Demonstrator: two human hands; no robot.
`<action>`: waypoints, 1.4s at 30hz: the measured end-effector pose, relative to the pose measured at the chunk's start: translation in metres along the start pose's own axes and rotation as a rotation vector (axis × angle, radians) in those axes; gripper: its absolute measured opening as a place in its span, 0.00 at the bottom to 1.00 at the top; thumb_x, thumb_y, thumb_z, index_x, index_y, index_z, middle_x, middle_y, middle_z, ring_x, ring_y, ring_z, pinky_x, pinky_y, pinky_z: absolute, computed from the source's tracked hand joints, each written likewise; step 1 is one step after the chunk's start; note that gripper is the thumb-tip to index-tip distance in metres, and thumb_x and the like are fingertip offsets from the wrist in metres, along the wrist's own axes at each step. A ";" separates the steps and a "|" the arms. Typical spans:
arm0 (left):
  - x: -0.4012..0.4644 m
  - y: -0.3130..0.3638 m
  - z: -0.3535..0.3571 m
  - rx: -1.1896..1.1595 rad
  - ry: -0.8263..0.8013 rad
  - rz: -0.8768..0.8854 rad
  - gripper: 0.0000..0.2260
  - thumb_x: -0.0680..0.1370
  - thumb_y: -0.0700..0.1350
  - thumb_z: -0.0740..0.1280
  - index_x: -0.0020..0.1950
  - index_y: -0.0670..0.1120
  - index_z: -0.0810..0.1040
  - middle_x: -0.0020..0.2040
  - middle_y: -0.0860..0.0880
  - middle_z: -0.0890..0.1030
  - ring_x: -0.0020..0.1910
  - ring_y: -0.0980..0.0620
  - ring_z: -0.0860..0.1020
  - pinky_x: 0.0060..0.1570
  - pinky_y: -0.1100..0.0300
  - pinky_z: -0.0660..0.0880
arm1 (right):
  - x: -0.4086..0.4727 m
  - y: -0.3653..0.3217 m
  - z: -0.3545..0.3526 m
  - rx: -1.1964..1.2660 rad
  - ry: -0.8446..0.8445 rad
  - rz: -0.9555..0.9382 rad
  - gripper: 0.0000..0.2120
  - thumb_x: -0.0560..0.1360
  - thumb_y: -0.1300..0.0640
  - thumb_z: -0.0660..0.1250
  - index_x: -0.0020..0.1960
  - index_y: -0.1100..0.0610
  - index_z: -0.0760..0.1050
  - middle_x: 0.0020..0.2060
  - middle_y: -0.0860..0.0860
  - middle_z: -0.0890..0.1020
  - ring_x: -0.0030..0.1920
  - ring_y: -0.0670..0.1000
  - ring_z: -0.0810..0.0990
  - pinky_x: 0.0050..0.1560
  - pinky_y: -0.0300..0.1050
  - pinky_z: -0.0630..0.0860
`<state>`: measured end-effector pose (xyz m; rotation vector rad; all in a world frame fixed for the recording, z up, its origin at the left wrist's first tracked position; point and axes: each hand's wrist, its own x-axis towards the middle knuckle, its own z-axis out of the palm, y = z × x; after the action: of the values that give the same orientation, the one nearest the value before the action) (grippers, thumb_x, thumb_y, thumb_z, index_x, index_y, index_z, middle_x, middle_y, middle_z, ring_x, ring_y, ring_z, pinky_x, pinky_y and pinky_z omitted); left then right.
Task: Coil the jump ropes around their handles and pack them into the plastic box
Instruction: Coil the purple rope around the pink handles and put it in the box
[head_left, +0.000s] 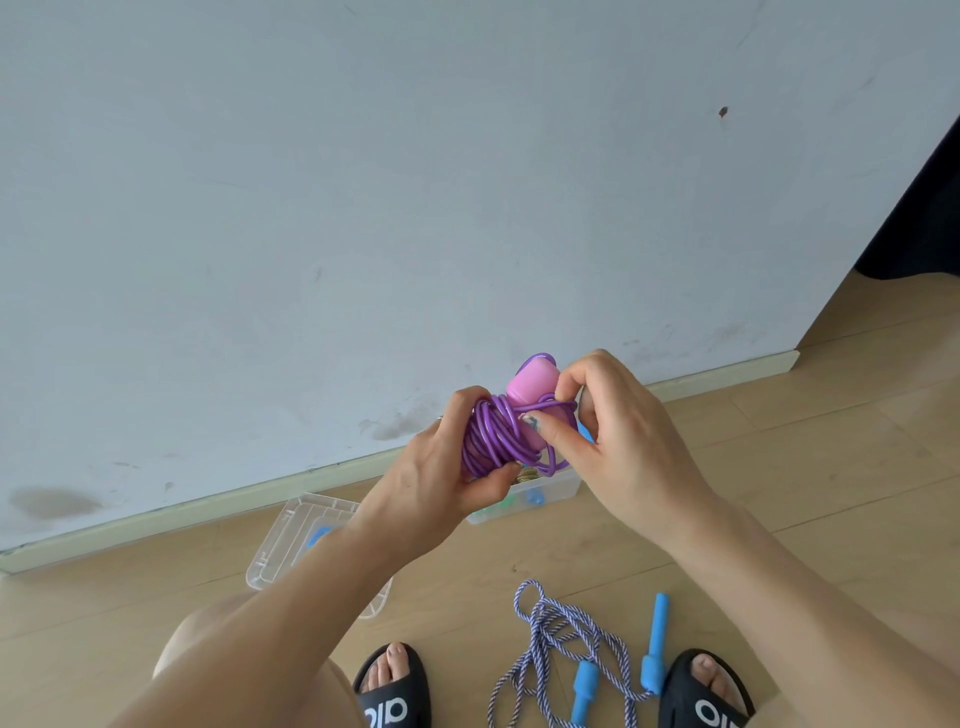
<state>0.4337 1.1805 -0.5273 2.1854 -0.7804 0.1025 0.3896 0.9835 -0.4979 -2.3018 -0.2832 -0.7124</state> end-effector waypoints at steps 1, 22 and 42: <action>0.000 -0.001 0.000 0.005 -0.005 0.008 0.22 0.74 0.51 0.72 0.62 0.54 0.64 0.39 0.57 0.73 0.35 0.55 0.71 0.33 0.69 0.67 | -0.001 -0.002 0.001 0.013 0.014 0.015 0.11 0.75 0.57 0.72 0.46 0.58 0.70 0.35 0.37 0.64 0.33 0.41 0.69 0.34 0.34 0.65; 0.005 -0.014 -0.013 0.297 -0.092 0.073 0.25 0.71 0.55 0.69 0.63 0.56 0.61 0.40 0.58 0.70 0.33 0.47 0.70 0.34 0.51 0.75 | -0.001 -0.019 -0.004 0.873 0.009 0.897 0.12 0.70 0.67 0.75 0.40 0.56 0.72 0.27 0.47 0.74 0.20 0.43 0.62 0.22 0.36 0.57; 0.001 -0.024 0.021 0.645 -0.392 0.202 0.25 0.68 0.61 0.56 0.62 0.53 0.60 0.39 0.52 0.75 0.30 0.43 0.76 0.29 0.52 0.74 | 0.009 -0.004 0.035 0.381 -0.335 0.833 0.13 0.77 0.52 0.68 0.37 0.55 0.71 0.29 0.49 0.77 0.25 0.47 0.73 0.30 0.40 0.68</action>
<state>0.4441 1.1771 -0.5568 2.7704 -1.3324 0.0262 0.4100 1.0107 -0.5115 -1.9035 0.3583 0.1412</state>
